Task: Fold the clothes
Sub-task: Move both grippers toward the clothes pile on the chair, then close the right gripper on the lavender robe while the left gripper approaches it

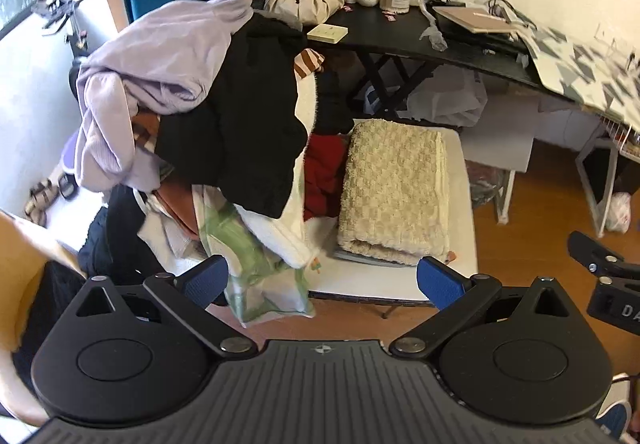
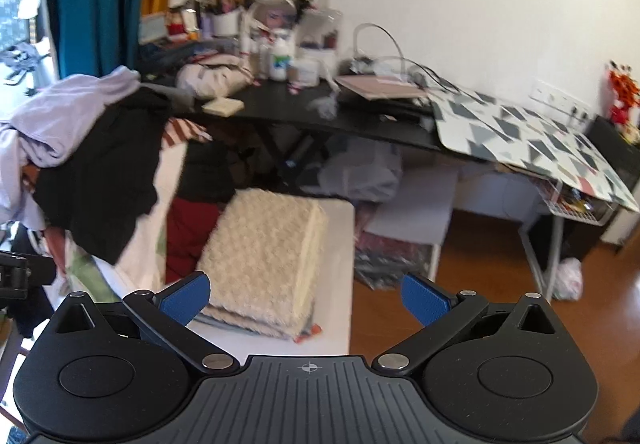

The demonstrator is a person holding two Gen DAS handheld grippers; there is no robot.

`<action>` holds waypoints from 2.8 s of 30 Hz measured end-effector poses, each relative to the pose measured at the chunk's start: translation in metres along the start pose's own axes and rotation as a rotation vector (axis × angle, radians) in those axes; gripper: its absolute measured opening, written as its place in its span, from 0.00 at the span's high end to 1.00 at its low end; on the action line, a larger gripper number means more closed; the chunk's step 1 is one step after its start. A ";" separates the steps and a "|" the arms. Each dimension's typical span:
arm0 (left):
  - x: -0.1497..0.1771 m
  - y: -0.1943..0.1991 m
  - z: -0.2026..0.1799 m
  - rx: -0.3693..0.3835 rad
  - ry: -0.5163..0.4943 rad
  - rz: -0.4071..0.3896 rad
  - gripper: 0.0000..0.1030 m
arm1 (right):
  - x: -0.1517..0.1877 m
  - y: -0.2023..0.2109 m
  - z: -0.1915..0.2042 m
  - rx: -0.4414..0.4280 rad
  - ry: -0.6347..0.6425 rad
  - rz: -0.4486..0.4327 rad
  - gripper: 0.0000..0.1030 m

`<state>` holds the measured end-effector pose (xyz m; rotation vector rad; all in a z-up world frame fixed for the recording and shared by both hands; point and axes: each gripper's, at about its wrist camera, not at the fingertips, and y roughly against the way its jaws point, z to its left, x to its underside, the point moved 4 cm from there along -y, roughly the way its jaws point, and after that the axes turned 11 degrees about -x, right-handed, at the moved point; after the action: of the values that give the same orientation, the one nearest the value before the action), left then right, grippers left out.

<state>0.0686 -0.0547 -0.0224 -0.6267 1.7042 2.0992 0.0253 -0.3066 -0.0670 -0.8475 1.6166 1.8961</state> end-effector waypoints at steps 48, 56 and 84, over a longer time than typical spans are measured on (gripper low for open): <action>-0.107 -0.238 0.374 -0.011 0.164 -0.016 0.00 | -0.159 -0.234 0.287 -0.146 -0.021 0.096 0.01; -0.111 -0.249 0.391 0.025 0.144 -0.005 0.00 | -0.163 -0.265 0.336 -0.194 0.075 0.080 0.01; -0.152 -0.249 0.378 0.152 0.349 0.049 0.00 | -0.246 -0.266 0.312 -0.302 -0.016 -0.260 0.81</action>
<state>0.2885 0.3661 -0.0772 -0.9573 2.0603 1.9536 0.3422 0.0496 -0.0342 -1.1024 1.1594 1.9752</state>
